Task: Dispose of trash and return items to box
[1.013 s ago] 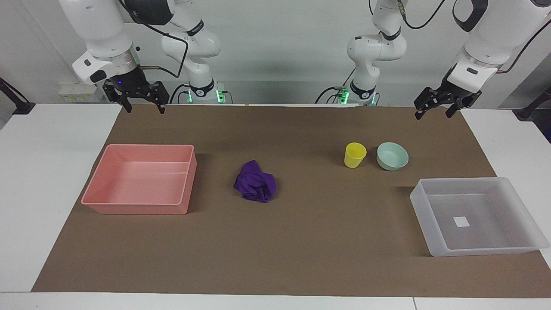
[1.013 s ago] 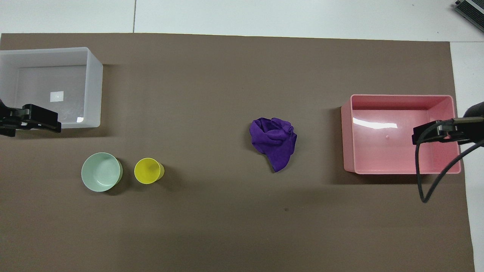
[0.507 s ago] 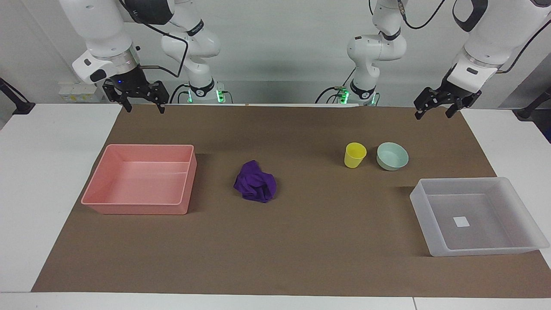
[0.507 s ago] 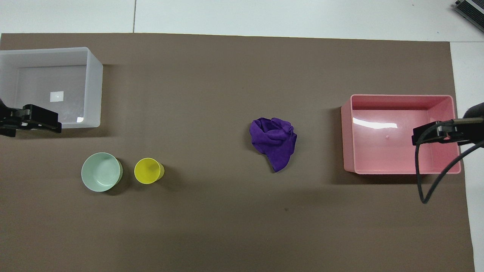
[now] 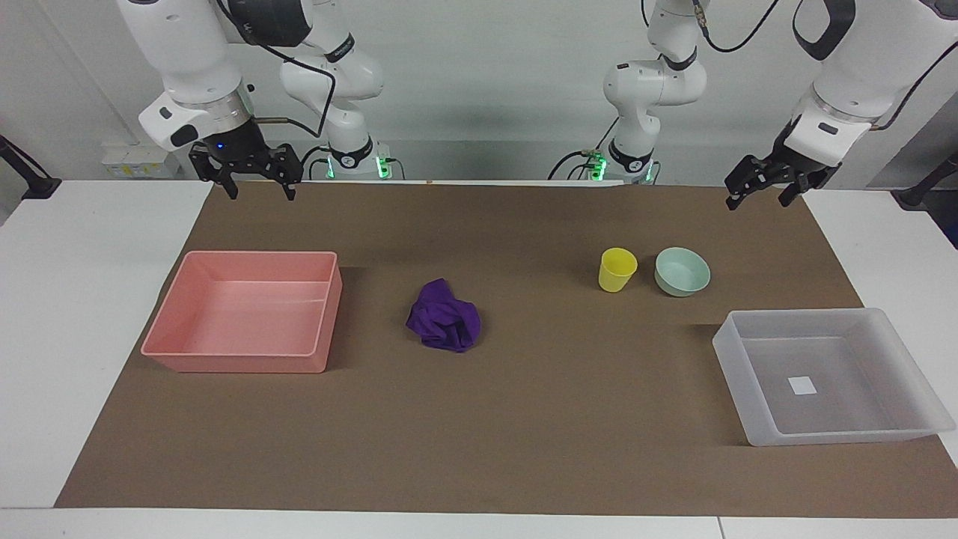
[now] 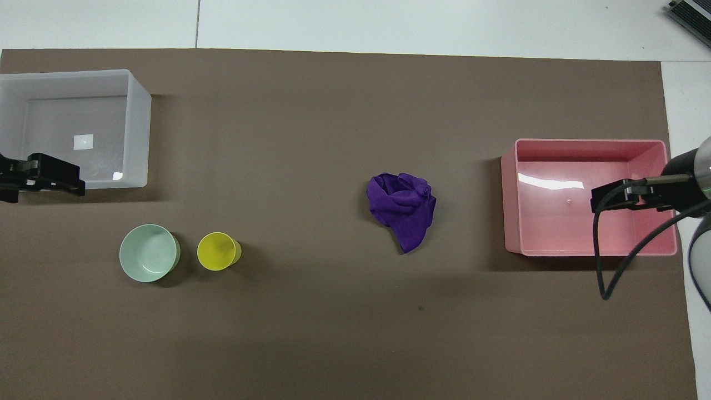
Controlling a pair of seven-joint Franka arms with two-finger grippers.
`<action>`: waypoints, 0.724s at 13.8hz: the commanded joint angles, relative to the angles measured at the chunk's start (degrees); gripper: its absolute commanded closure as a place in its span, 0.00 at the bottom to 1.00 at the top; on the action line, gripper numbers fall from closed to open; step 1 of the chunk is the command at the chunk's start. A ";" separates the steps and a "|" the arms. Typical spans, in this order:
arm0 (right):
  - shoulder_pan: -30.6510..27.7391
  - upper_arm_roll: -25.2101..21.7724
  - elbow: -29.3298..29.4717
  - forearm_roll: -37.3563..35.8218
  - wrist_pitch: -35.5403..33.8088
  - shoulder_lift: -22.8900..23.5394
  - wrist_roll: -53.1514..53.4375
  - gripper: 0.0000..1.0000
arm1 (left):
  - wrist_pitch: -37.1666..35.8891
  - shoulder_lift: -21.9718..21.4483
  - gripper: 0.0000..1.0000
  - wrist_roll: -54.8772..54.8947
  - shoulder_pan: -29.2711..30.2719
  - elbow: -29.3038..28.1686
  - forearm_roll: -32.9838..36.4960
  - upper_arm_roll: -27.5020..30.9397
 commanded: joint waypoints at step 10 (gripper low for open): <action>16.16 0.55 -10.46 6.13 29.21 9.74 13.49 0.00 | 20.47 -7.78 0.00 5.37 5.06 -32.94 -4.08 -0.19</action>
